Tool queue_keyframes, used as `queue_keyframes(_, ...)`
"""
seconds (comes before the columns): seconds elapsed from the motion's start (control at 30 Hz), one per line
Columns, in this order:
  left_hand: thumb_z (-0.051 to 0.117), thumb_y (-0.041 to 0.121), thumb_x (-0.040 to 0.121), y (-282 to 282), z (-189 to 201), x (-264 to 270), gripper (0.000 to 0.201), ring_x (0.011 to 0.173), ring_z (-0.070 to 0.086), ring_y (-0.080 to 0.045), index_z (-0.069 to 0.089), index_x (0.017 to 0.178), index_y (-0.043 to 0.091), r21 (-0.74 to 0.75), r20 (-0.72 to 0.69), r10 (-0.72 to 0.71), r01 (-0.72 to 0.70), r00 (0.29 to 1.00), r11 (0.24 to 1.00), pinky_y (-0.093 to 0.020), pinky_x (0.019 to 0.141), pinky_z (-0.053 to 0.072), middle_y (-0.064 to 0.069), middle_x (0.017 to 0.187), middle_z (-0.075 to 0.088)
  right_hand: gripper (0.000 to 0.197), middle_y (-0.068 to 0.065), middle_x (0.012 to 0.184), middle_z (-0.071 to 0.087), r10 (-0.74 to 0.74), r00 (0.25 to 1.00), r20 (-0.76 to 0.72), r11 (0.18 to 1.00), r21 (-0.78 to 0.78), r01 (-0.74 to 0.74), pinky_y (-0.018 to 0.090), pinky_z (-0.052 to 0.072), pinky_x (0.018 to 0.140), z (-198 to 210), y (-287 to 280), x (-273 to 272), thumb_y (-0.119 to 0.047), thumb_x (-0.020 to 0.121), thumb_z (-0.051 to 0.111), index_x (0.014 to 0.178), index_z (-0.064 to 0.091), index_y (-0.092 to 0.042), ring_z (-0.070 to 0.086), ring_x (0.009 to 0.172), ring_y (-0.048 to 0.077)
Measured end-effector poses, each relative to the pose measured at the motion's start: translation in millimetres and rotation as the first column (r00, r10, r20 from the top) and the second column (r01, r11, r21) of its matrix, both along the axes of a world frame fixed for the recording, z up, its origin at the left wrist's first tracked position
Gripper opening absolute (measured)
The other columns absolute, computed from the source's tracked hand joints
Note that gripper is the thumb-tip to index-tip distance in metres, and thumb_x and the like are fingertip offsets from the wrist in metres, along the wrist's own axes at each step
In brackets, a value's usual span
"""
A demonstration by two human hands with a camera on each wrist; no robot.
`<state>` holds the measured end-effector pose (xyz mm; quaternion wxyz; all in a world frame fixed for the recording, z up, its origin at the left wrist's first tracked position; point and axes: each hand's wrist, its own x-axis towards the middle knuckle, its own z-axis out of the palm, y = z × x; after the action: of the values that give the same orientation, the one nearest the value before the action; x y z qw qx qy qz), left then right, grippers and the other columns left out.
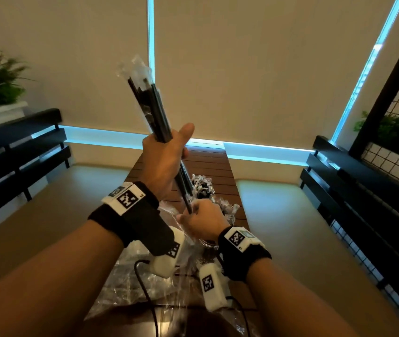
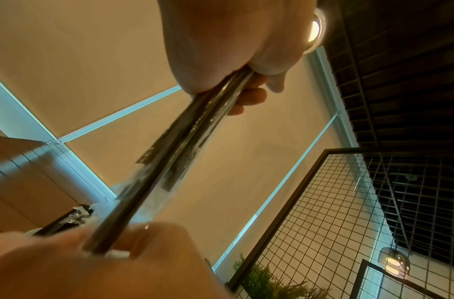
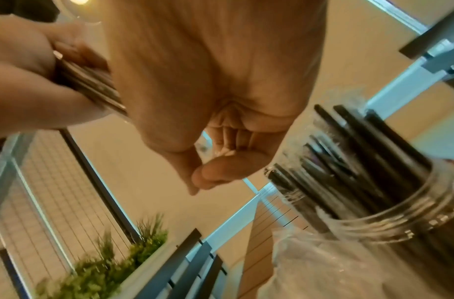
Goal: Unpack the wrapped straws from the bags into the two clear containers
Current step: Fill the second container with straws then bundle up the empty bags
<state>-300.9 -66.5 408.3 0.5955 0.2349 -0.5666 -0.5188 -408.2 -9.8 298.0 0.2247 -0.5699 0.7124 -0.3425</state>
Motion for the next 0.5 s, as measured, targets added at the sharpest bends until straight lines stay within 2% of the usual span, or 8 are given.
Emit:
queue_keyframes(0.1, 0.078, 0.028, 0.084, 7, -9, -2, 0.034, 0.060, 0.056, -0.014, 0.054, 0.072, 0.007, -0.065, 0.052, 0.000, 0.004, 0.999, 0.998, -0.031, 0.069, 0.052, 0.002, 0.058, 0.051, 0.025, -0.001, 0.059, 0.061, -0.013, 0.999, 0.045, 1.000, 0.004, 0.013, 0.022, 0.052, 0.051, 4, -10, 2, -0.021, 0.089, 0.063, 0.067, 0.061, -0.011, 0.057, 0.047, 0.006)
queue_keyframes(0.17, 0.080, 0.022, 0.080, 14, -18, -5, 0.032, 0.058, 0.048, -0.014, 0.052, 0.069, 0.010, -0.092, 0.142, -0.017, 0.030, 0.990, 0.995, -0.027, 0.063, 0.049, 0.006, 0.055, 0.044, 0.016, 0.002, 0.067, 0.064, -0.014, 0.999, 0.046, 0.999, 0.043, 0.012, 0.030, 0.057, 0.059, 5, -17, 3, -0.021, 0.085, 0.064, 0.072, 0.062, -0.012, 0.060, 0.057, 0.012)
queue_keyframes(0.23, 0.080, 0.018, 0.079, 20, -26, -7, 0.034, 0.055, 0.045, -0.012, 0.049, 0.066, 0.014, -0.117, 0.239, -0.016, 0.046, 0.971, 0.992, -0.023, 0.058, 0.049, 0.007, 0.054, 0.042, 0.009, 0.002, 0.071, 0.064, 0.016, 0.999, 0.033, 0.998, 0.054, -0.018, 0.030, 0.057, 0.061, 1, -20, 2, -0.018, 0.081, 0.066, 0.085, 0.061, -0.012, 0.060, 0.060, 0.012)
queue_keyframes(0.3, 0.078, 0.016, 0.081, 19, -31, -9, 0.037, 0.057, 0.047, -0.015, 0.046, 0.062, 0.017, -0.123, 0.280, -0.013, 0.049, 0.960, 0.991, -0.030, 0.061, 0.051, 0.003, 0.055, 0.043, 0.027, 0.003, 0.076, 0.064, 0.065, 0.992, 0.111, 0.997, 0.045, -0.070, 0.033, 0.058, 0.062, -1, -17, 3, -0.011, 0.077, 0.068, 0.102, 0.057, -0.009, 0.061, 0.062, 0.013)
queue_keyframes(0.37, 0.075, 0.018, 0.084, 13, -34, -9, 0.040, 0.059, 0.046, -0.019, 0.043, 0.060, 0.018, -0.115, 0.296, 0.025, 0.009, 0.955, 0.993, -0.039, 0.064, 0.052, -0.001, 0.057, 0.042, 0.055, 0.008, 0.089, 0.065, 0.115, 0.977, 0.182, 0.990, 0.065, -0.129, 0.041, 0.059, 0.070, 0, -11, 3, -0.011, 0.072, 0.065, 0.124, 0.049, -0.007, 0.064, 0.073, 0.018)
queue_keyframes(0.4, 0.075, 0.021, 0.085, 8, -37, -8, 0.040, 0.059, 0.047, -0.019, 0.043, 0.061, 0.018, -0.113, 0.323, 0.055, -0.020, 0.945, 0.993, -0.041, 0.065, 0.053, -0.002, 0.058, 0.044, 0.062, 0.010, 0.093, 0.066, 0.112, 0.978, 0.178, 0.988, 0.089, -0.129, 0.040, 0.058, 0.070, 2, -11, -1, -0.011, 0.073, 0.061, 0.132, 0.044, -0.008, 0.064, 0.077, 0.020)
queue_keyframes(0.43, 0.075, 0.024, 0.085, 3, -41, -7, 0.040, 0.059, 0.048, -0.017, 0.043, 0.062, 0.018, -0.121, 0.359, 0.091, -0.050, 0.929, 0.991, -0.039, 0.063, 0.052, -0.002, 0.059, 0.045, 0.063, 0.010, 0.100, 0.068, 0.071, 0.986, 0.149, 0.993, 0.082, -0.084, 0.038, 0.056, 0.071, 11, -10, -3, -0.010, 0.076, 0.058, 0.137, 0.042, -0.010, 0.065, 0.083, 0.020)
queue_keyframes(0.5, 0.075, 0.026, 0.086, -5, -55, -2, 0.040, 0.054, 0.045, -0.008, 0.044, 0.061, 0.020, -0.193, 0.449, 0.161, -0.080, 0.879, 0.978, -0.019, 0.055, 0.042, 0.004, 0.059, 0.048, 0.045, 0.001, 0.111, 0.067, -0.128, 0.986, 0.110, 0.982, -0.126, 0.142, 0.035, 0.053, 0.083, 36, -5, -10, -0.011, 0.088, 0.052, 0.132, 0.053, -0.019, 0.063, 0.099, 0.018)
